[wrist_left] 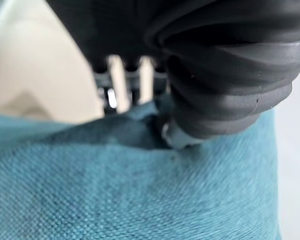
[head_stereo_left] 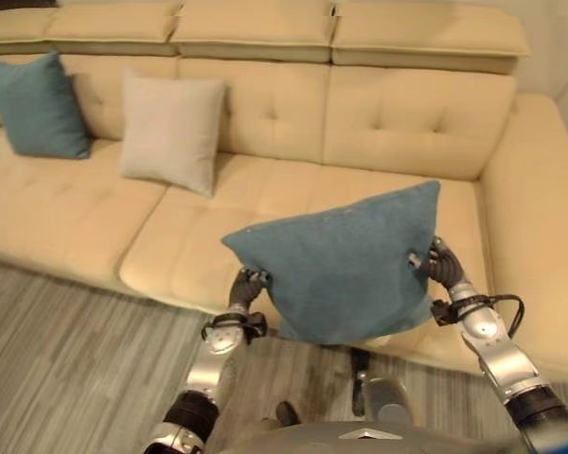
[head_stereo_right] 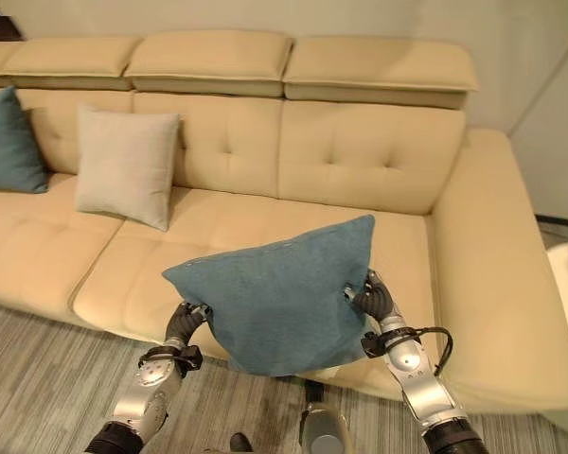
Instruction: Pick up all the scattered cushions and arrange them neatly on the sofa.
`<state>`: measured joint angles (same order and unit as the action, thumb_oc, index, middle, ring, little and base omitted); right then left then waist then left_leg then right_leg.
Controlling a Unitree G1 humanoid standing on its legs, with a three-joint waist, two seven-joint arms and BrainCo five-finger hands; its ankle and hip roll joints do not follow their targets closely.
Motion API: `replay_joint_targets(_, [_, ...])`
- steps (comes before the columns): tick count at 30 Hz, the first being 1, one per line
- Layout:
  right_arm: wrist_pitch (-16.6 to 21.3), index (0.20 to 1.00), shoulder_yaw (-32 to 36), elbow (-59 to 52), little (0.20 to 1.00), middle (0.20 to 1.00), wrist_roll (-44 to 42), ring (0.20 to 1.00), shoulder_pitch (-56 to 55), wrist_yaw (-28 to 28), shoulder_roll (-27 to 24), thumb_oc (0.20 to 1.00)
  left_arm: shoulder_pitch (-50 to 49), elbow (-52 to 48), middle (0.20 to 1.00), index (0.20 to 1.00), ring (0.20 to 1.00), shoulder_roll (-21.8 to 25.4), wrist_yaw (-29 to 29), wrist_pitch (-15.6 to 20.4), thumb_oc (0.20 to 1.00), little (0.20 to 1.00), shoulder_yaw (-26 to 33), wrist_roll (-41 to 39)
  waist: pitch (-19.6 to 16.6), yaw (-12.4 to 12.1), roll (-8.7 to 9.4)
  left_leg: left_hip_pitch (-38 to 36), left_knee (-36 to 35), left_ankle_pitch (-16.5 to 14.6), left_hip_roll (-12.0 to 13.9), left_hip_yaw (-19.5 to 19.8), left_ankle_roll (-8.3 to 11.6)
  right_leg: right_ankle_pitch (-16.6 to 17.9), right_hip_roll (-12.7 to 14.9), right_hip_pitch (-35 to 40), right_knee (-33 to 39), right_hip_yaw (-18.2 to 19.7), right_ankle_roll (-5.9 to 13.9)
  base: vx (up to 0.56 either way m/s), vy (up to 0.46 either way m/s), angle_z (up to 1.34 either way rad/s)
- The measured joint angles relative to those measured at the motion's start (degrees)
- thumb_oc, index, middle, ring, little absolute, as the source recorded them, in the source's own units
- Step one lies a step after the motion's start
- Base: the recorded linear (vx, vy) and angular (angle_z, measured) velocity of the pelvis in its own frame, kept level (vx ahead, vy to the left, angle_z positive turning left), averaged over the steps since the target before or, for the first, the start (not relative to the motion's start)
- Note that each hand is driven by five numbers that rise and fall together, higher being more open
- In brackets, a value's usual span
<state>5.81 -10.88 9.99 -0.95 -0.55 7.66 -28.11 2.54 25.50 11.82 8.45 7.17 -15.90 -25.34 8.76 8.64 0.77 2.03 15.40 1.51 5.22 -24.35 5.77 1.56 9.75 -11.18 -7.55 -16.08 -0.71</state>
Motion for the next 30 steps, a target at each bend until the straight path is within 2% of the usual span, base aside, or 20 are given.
replay_joint_targets(1, [0.03, 0.2, 0.14, 0.07, 0.2, 0.2, 0.0, 0.2, -0.45, -0.47, -0.07, 0.2, -0.99, 0.05, 0.2, 0.2, 0.2, 0.04, -0.27, -0.15, 0.2, 0.2, -0.12, 0.0, -0.01, -0.65, 0.62, 3.82, 11.57, 1.61, 3.49, -0.55, 1.71, -1.6, -0.05, 2.26, -0.23, -0.42, -0.85, 0.13, 0.016, 0.73])
replay_joint_targets(2, [0.18, 0.2, 0.36, -0.03, 0.2, 0.2, -0.05, 0.2, -0.42, -0.76, -0.05, 0.2, -1.96, 0.04, 0.2, 0.2, 0.2, 0.32, -0.75, -0.12, 0.2, 0.2, 0.06, 0.0, -0.23, -1.87, 0.3, 6.95, 18.2, 0.96, 6.74, -0.81, 2.25, -2.0, -1.59, 3.81, 0.07, 0.12, -1.19, 0.14, 0.064, -0.15])
replay_joint_targets(3, [0.23, 0.2, 0.17, -0.18, 0.2, 0.2, -0.08, 0.2, 0.02, -0.74, 0.11, 0.2, -2.01, -0.13, 0.2, 0.2, 0.2, 0.44, -0.99, -0.12, 0.2, 0.2, 0.11, 0.0, -0.58, -2.28, -0.27, 8.24, 15.54, -0.38, 7.18, -0.18, 1.87, -2.46, -2.68, 4.42, 1.04, 0.59, -0.06, 0.21, 0.146, -0.44])
replay_joint_targets(5, [0.22, 0.2, -0.09, -0.41, 0.2, 0.2, -0.09, 0.2, 0.57, -0.66, 0.41, 0.2, -1.64, -1.29, 0.2, 0.2, 0.2, 1.11, -0.97, -0.11, 0.2, 0.2, 0.25, 0.01, -0.69, -2.37, -0.07, 8.47, 2.27, -0.59, 5.74, 0.8, 1.37, -1.6, -4.38, 4.77, 3.31, 1.96, 0.67, 0.2, 0.152, -0.42])
replay_joint_targets(6, [0.19, 0.2, -0.11, -0.39, 0.2, 0.2, -0.09, 0.2, 0.69, -0.59, 0.51, 0.2, -1.43, -1.69, 0.2, 0.2, 0.2, 1.48, -0.97, -0.1, 0.2, 0.2, 0.25, 0.01, -0.69, -2.4, 0.06, 8.09, -4.68, -0.37, 5.19, 2.88, 1.62, -0.87, -5.61, 5.04, 4.51, 3.05, 0.54, 0.12, 0.081, -0.7])
replay_joint_targets(7, [0.18, 0.2, -0.41, -0.4, 0.2, 0.2, -0.1, 0.2, 0.95, -0.5, 0.45, 0.2, -1.13, -1.81, 0.2, 0.2, 0.2, 1.93, -0.92, -0.07, 0.2, 0.2, 0.33, 0.01, -0.8, -3.41, -0.08, 6.72, -11.9, 0.19, 4.64, 6.31, 1.1, -0.02, -6.95, 5.03, 5.23, 4.35, -0.39, 0.11, 0.063, -0.93])
replay_joint_targets(9, [0.13, 0.2, -0.68, -0.41, 0.2, 0.2, -0.09, 0.2, 0.6, -0.6, 0.19, 0.2, -1.21, -1.79, 0.2, 0.2, 0.2, 2.42, -0.88, -0.09, 0.2, 0.2, 0.42, -0.01, -0.59, -2.97, 0.24, 6.89, -14.21, 1.01, 5.9, 8.83, 1.16, -0.05, -9.8, 5.94, 5.58, 5.84, -0.43, 0.13, 0.101, -0.89])
replay_joint_targets(10, [0.07, 0.2, -0.86, -0.3, 0.2, 0.2, -0.14, 0.2, 0.32, -0.43, 0.26, 0.2, -1.2, -1.87, 0.2, 0.2, 0.2, 2.35, -0.88, -0.07, 0.2, 0.2, 0.34, 0.0, -0.56, -2.92, 0.7, 6.23, -14.51, 1.34, 5.64, 11.33, 1.62, -0.49, -10.83, 6.47, 5.54, 6.81, 0.02, 0.08, 0.145, -0.75])
replay_joint_targets(11, [0.05, 0.2, -0.71, -0.3, 0.2, 0.2, -0.16, 0.2, 0.31, -0.41, 0.21, 0.2, -1.03, -1.97, 0.2, 0.2, 0.2, 2.3, -0.88, -0.05, 0.2, 0.2, 0.24, 0.0, -0.46, -2.4, 1.08, 5.66, -14.18, 1.61, 4.72, 11.64, 1.63, -0.44, -11.27, 6.94, 5.78, 7.41, -0.11, 0.05, 0.117, -0.62])
replay_joint_targets(13, [-0.09, 0.2, 0.16, -0.49, 0.2, 0.2, -0.39, 0.2, 0.29, -0.07, -0.29, 0.2, 0.01, -1.98, 0.2, 0.2, 0.2, 2.13, -0.98, -0.08, 0.2, 0.2, 0.04, 0.02, -0.5, -0.03, 0.9, 2.49, -16.61, 2.75, 2.66, 9.59, 0.46, -0.51, -11.87, 7.61, 6.66, 8.08, -0.72, 0.06, 0.214, -0.34])
replay_joint_targets(15, [-0.11, 0.2, 0.69, -0.82, 0.2, 0.2, -0.48, 0.2, 0.37, -0.07, -0.39, 0.2, 0.15, -2.12, 0.2, 0.2, 0.2, 1.72, -0.97, -0.09, 0.2, 0.2, -0.49, 0.09, -0.72, 0.49, -0.23, -0.62, -16.81, 4.23, 1.85, 8.68, -1.62, -0.08, -13.05, 7.4, 6.72, 10.34, -1.78, 0.04, 0.254, -0.43])
replay_joint_targets(16, [-0.12, 0.2, 0.86, -1.1, 0.2, 0.2, -0.47, 0.2, 1.57, -0.04, -0.22, 0.2, 0.36, -2.29, 0.2, 0.2, 0.2, 2.34, -0.97, -0.08, 0.2, 0.2, -0.8, 0.14, -0.93, -0.49, -0.77, -2.51, -19.54, 3.25, 1.1, 6.38, -3.13, 0.13, -13.2, 5.93, 6.06, 12.02, -1.44, 0.01, 0.143, -0.8])
replay_joint_targets(17, [-0.11, 0.2, 0.82, -1.97, 0.2, 0.2, -0.46, 0.2, 3.04, 0.07, 0.41, 0.2, 1.56, -2.2, 0.2, 0.2, 0.2, 2.93, -0.96, -0.09, 0.2, 0.2, -0.45, 0.15, -0.43, -0.97, -1.19, -2.58, -20.71, 2.78, 0.77, 3.95, -3.65, -0.02, -12.92, 3.67, 4.35, 13.23, -0.76, 0.0, 0.119, -0.86])
replay_joint_targets(19, [-0.12, 0.2, 0.84, -2.53, 0.2, 0.2, -0.45, 0.2, 3.25, 0.42, 0.56, 0.2, 2.35, -2.2, 0.2, 0.2, 0.2, 3.24, -0.89, -0.11, 0.2, 0.2, 0.24, 0.17, -0.38, -0.99, -1.22, -2.26, -20.69, 2.36, -0.94, 2.47, -4.81, -0.75, -11.18, 2.0, 2.65, 14.1, 0.8, -0.01, 0.108, -0.42])
replay_joint_targets(20, [-0.1, 0.2, 0.64, -2.51, 0.2, 0.2, -0.43, 0.2, 3.44, 0.39, 0.63, 0.2, 2.73, -2.34, 0.2, 0.2, 0.2, 3.53, -0.77, -0.09, 0.2, 0.2, 0.55, 0.18, -0.41, -1.5, -1.18, -2.46, -20.69, 1.85, -1.9, 0.55, -5.81, -2.48, -9.29, 0.42, 1.06, 13.48, 2.55, 0.0, 0.08, -0.56])
replay_joint_targets(21, [-0.11, 0.2, -0.42, -2.26, 0.2, 0.2, -0.41, 0.2, 4.5, 0.3, 0.69, 0.2, 2.69, -2.5, 0.2, 0.2, 0.2, 3.81, -0.52, -0.08, 0.2, 0.2, 1.41, 0.18, -0.38, -3.05, -1.24, -2.53, -20.68, 1.37, -2.01, -1.73, -6.51, -2.79, -7.44, -0.22, 0.59, 10.21, 2.99, 0.03, 0.053, -0.91])
replay_joint_targets(22, [-0.11, 0.2, -1.34, -2.33, 0.2, 0.2, -0.38, 0.2, 5.56, 0.06, 0.75, 0.2, 2.72, -2.73, 0.2, 0.2, 0.2, 4.16, -0.4, -0.07, 0.2, 0.2, 2.4, 0.19, -0.31, -4.01, -1.3, -2.48, -20.68, 1.07, -2.3, -3.4, -6.88, -2.74, -5.56, -1.31, -0.77, 7.93, 4.82, 0.03, 0.013, -0.89])
replay_joint_targets(23, [-0.07, 0.2, -1.55, -2.59, 0.2, 0.2, -0.36, 0.2, 5.69, -0.24, 0.82, 0.2, 2.89, -2.76, 0.2, 0.2, 0.2, 4.27, -0.26, -0.05, 0.2, 0.2, 3.13, 0.2, -0.3, -4.16, -1.33, -2.26, -20.68, 0.83, -2.88, -3.34, -7.02, -1.78, -3.97, -1.82, -1.18, 6.76, 6.24, 0.06, 0.015, -0.41])
replay_joint_targets(27, [-0.38, 0.2, -1.54, -2.32, 0.2, 0.2, -0.33, 0.2, 5.63, -0.39, 0.78, 0.2, 3.65, -3.24, 0.2, 0.2, 0.2, 4.42, 1.0, 0.6, 0.2, 0.2, 3.84, 0.21, -0.3, -3.59, -2.44, -2.2, -20.68, 0.62, -3.52, -3.09, -6.98, -0.76, -3.14, -1.37, -0.24, 5.85, 5.76, 0.07, -0.001, 0.06])
replay_joint_targets(30, [-0.63, 0.2, -1.18, -2.33, 0.2, 0.2, -0.35, 0.2, 8.45, 0.44, -0.64, 0.2, 6.74, -3.32, 0.2, 0.2, 0.2, 4.43, 1.67, 0.81, 0.2, 0.2, 3.89, 0.41, -0.58, -3.53, -3.43, -1.6, -20.67, 0.71, -3.56, -3.09, -6.96, 0.38, -3.44, -1.17, 1.33, 5.67, 3.66, 0.02, -0.008, 0.0])
